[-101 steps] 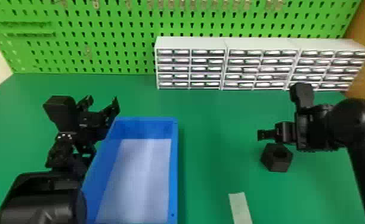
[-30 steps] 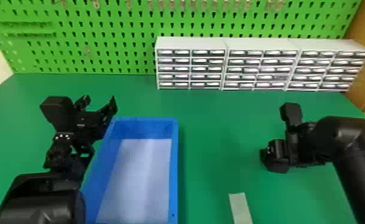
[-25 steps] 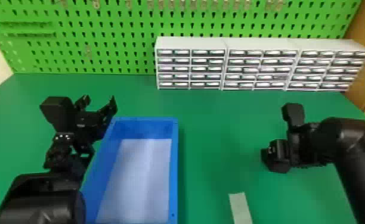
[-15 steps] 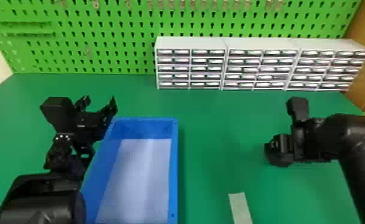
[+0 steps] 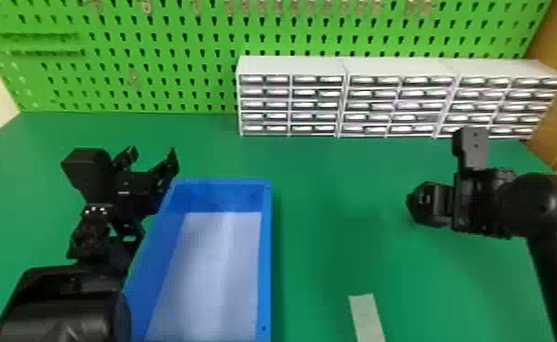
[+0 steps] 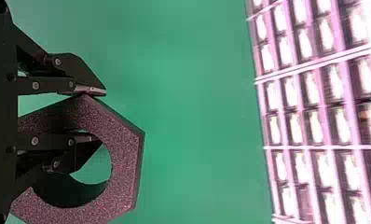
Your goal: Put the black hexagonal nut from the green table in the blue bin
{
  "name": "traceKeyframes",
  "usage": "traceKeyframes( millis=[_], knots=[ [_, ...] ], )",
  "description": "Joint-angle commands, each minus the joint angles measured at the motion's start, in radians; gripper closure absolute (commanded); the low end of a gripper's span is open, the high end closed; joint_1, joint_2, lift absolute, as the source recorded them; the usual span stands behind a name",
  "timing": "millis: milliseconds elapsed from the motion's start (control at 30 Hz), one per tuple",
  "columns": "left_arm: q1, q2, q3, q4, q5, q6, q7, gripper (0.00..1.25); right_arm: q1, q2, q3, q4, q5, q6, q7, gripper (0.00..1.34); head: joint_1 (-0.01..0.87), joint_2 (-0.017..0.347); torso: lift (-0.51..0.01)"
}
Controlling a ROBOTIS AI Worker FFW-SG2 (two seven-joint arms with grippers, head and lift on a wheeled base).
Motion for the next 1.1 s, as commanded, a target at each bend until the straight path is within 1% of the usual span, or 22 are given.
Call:
traceKeyframes(
  millis=[0, 200, 500, 633, 800, 967, 1067],
  knots=[
    [0.002, -0.003, 0.000, 0.000, 0.000, 0.000, 0.003, 0.51, 0.030, 0.005, -0.004, -0.051, -0.015, -0.072, 0.000, 1.12, 0.686, 0.051, -0.097],
    [0.002, -0.003, -0.001, 0.000, 0.002, 0.000, 0.003, 0.51, 0.084, 0.016, -0.001, -0.119, -0.029, -0.207, 0.000, 1.12, 0.686, 0.051, -0.097],
    [0.002, -0.003, -0.001, 0.000, 0.002, 0.000, 0.003, 0.51, 0.143, 0.024, 0.008, -0.180, -0.043, -0.411, 0.000, 1.12, 0.686, 0.051, -0.097],
    [0.002, -0.003, -0.001, 0.000, 0.002, -0.001, 0.003, 0.51, 0.166, 0.022, 0.029, -0.198, -0.024, -0.522, 0.000, 1.12, 0.686, 0.051, -0.097],
    [0.002, -0.003, -0.003, 0.000, 0.002, -0.001, 0.004, 0.51, 0.199, 0.025, 0.051, -0.202, -0.001, -0.664, 0.000, 1.12, 0.686, 0.051, -0.097],
    [0.002, -0.003, -0.003, 0.000, 0.002, -0.003, 0.004, 0.51, 0.220, 0.025, 0.072, -0.217, 0.017, -0.735, 0.000, 1.12, 0.686, 0.051, -0.097],
    [0.002, -0.003, -0.003, 0.000, 0.002, -0.003, 0.006, 0.51, 0.235, 0.025, 0.089, -0.226, 0.037, -0.802, 0.000, 1.12, 0.686, 0.051, -0.097]
  ],
)
